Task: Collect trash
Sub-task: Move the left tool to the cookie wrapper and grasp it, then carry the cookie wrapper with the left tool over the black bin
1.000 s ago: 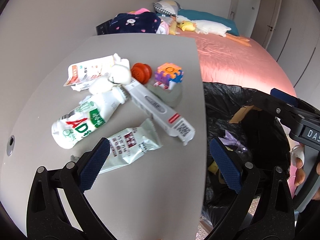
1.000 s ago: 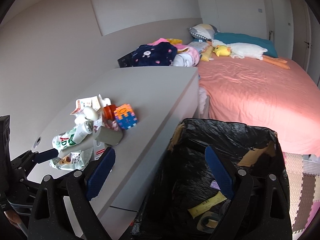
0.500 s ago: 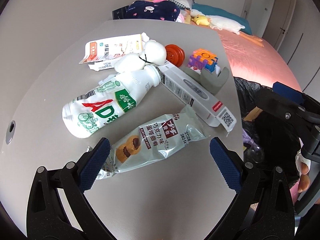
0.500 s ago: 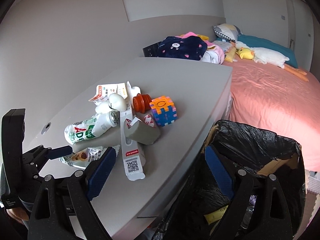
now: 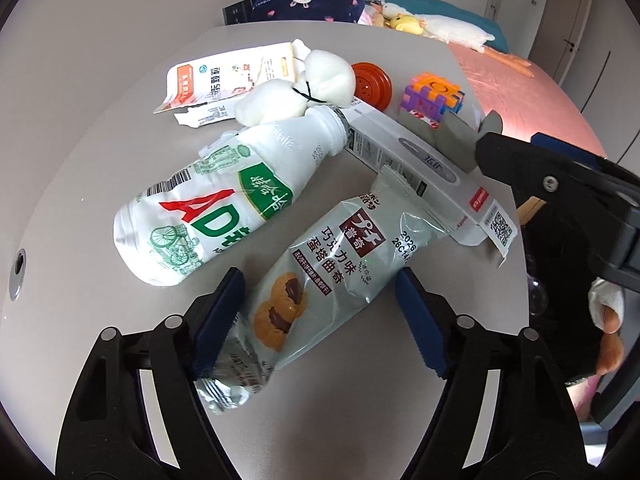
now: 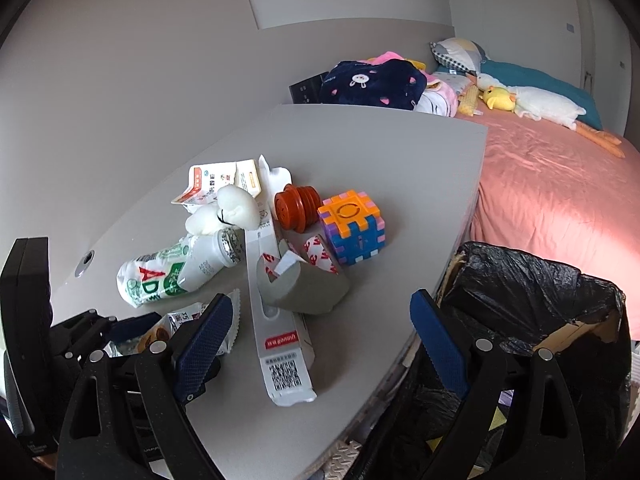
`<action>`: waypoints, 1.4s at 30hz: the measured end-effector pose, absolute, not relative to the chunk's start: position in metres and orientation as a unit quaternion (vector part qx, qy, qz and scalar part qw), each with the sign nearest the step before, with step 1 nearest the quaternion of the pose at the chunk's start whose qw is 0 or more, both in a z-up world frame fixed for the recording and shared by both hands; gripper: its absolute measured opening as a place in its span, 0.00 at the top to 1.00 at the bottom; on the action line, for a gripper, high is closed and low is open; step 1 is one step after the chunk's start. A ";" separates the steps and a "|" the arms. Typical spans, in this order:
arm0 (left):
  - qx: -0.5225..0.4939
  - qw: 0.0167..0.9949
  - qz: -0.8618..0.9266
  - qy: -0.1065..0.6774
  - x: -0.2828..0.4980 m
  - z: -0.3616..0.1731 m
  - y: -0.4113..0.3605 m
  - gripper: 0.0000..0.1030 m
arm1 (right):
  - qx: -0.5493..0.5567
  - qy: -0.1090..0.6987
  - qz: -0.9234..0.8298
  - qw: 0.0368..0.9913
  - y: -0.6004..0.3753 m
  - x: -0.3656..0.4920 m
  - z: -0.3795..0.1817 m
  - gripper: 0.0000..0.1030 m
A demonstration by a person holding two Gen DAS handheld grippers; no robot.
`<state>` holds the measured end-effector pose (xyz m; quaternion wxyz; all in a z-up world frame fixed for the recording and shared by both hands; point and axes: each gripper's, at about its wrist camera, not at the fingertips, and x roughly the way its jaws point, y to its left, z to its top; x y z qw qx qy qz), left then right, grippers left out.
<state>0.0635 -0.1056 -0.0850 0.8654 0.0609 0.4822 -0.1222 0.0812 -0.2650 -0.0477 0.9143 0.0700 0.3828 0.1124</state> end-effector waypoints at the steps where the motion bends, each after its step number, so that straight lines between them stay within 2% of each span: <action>1: 0.060 0.865 -0.123 0.484 0.063 -0.085 -0.104 0.30 | 0.074 0.383 0.113 0.914 -0.265 0.083 -0.049 0.17; 8: 0.064 0.867 -0.121 0.480 0.061 -0.086 -0.101 0.33 | 0.082 0.391 0.115 0.910 -0.257 0.096 -0.056 0.34; 12: 0.052 0.871 -0.117 0.475 0.062 -0.084 -0.097 0.40 | 0.084 0.398 0.117 0.906 -0.257 0.100 -0.062 0.41; 15: 0.035 0.874 -0.119 0.471 0.063 -0.083 -0.090 0.49 | 0.083 0.401 0.117 0.905 -0.256 0.102 -0.062 0.48; 17: 0.022 0.874 -0.122 0.470 0.064 -0.082 -0.086 0.61 | 0.079 0.401 0.116 0.905 -0.255 0.102 -0.062 0.50; 18: 0.014 0.873 -0.124 0.471 0.064 -0.081 -0.084 0.63 | 0.077 0.398 0.116 0.907 -0.255 0.101 -0.060 0.50; 20: -0.001 0.871 -0.134 0.473 0.064 -0.081 -0.081 0.75 | 0.075 0.392 0.117 0.909 -0.255 0.100 -0.058 0.51; 25: -0.031 0.869 -0.140 0.473 0.063 -0.079 -0.077 0.84 | 0.071 0.379 0.118 0.915 -0.255 0.094 -0.049 0.51; 42: -0.025 0.887 -0.169 0.430 0.038 -0.041 -0.098 0.85 | 0.078 0.348 0.121 0.926 -0.271 0.066 -0.020 0.51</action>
